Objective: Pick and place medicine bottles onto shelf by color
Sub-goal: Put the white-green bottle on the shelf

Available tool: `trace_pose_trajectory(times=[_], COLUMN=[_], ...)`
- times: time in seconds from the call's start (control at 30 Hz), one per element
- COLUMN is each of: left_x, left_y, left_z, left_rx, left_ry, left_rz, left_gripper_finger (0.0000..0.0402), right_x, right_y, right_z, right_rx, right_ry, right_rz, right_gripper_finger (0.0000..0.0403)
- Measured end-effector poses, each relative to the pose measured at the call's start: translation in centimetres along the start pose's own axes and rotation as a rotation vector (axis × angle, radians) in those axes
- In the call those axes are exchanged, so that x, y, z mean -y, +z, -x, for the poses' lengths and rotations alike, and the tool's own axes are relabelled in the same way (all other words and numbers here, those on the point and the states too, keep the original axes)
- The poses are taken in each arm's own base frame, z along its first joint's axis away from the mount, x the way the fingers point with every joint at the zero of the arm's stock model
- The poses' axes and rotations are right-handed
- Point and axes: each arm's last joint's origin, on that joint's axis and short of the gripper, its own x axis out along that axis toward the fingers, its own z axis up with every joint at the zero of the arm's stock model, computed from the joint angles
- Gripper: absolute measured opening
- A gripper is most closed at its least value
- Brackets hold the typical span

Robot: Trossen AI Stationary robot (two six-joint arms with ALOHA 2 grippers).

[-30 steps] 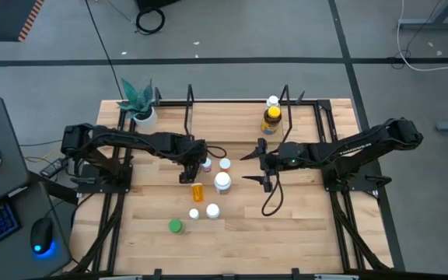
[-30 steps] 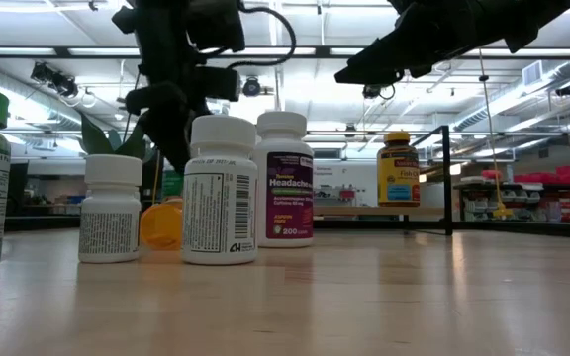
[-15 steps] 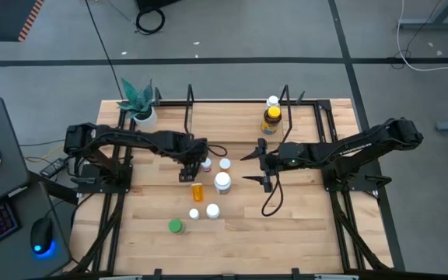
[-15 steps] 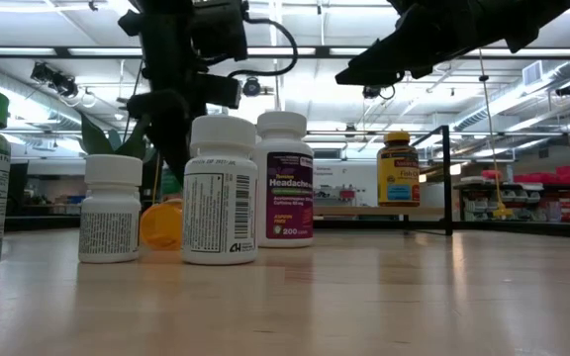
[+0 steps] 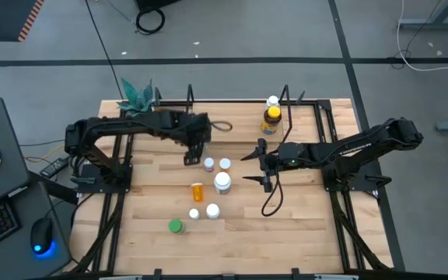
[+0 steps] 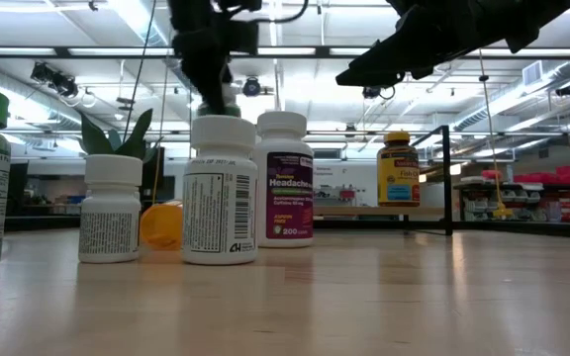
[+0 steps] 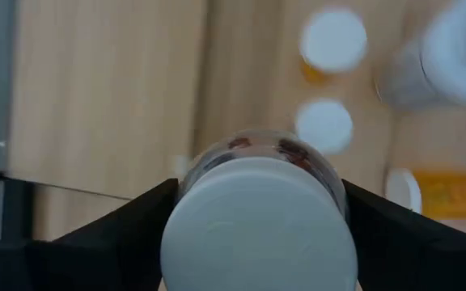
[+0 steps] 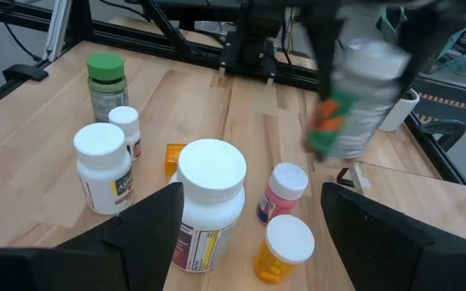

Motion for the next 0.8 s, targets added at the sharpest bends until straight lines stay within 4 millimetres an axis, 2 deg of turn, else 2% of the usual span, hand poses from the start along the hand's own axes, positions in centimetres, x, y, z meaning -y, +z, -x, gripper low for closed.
trace_pose_trajectory(times=[0.23, 0.37, 0.63, 0.8], left_x=[-4.1, -6.1, -9.7, -12.2], left_y=[1.7, 2.6, 6.1, 6.6], left_z=[1.1, 0.0, -2.0, -4.0], left_rx=[0.150, 0.149, 0.109, 0.050], left_ry=[0.084, 0.096, 0.109, 0.111], left_rz=[0.044, 0.048, -0.007, -0.006], left_gripper_finger=[0.0305, 0.0306, 0.0306, 0.0307], right_x=[0.0, 0.0, 0.0, -0.1], right_y=[0.0, 0.1, 0.1, -0.2], right_z=[0.0, 0.0, 0.0, 0.0], right_rx=[0.000, 0.006, 0.013, -0.025], right_ry=[0.000, -0.001, -0.003, 0.005], right_rz=[-0.001, 0.000, 0.004, 0.004], right_gripper_finger=[0.0299, 0.0299, 0.0299, 0.0299])
